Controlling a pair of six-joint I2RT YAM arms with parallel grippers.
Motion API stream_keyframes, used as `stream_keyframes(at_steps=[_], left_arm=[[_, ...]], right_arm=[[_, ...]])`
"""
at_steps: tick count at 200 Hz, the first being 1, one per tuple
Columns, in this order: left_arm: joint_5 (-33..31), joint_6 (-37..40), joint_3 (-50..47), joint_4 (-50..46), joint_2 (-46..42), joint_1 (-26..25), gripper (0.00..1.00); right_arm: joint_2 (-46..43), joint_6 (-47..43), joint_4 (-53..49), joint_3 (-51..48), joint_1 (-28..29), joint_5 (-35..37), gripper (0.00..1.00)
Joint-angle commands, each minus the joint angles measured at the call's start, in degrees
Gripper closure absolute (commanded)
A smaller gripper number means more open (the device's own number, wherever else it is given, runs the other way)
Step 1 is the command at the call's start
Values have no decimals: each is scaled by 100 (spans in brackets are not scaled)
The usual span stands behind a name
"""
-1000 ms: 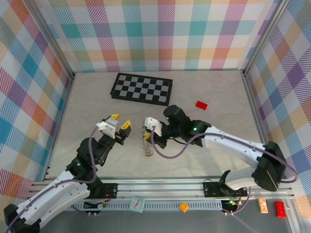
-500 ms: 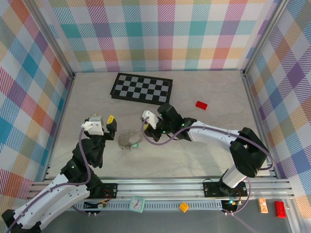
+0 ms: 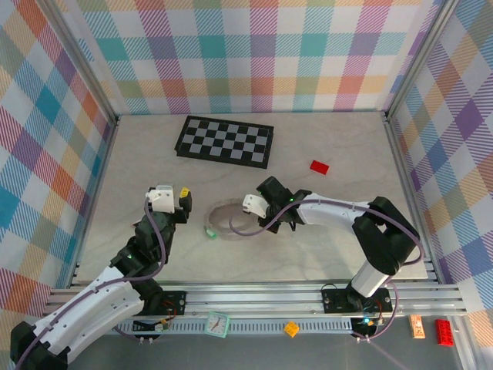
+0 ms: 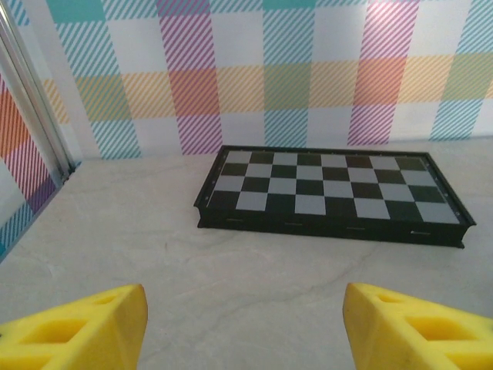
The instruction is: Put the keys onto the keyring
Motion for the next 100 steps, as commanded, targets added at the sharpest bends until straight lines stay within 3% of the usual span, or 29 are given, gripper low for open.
stream_keyframes(at_steps=[1,71,87,100], left_arm=[[231,-167,-44,162,106,173,33],[455,-157,-118,236,404,567,32],[519,-155,-128,271,472,717,32],[565,-135,-146,344,568,862,31]], right_arm=[[-32,-276,-444,8,-5,257,100],[21,-395,-1155,23,-53,795,100],[44,-416,-1290,21,-49,883,96],[40,-417,-1350,10,-73,908,87]])
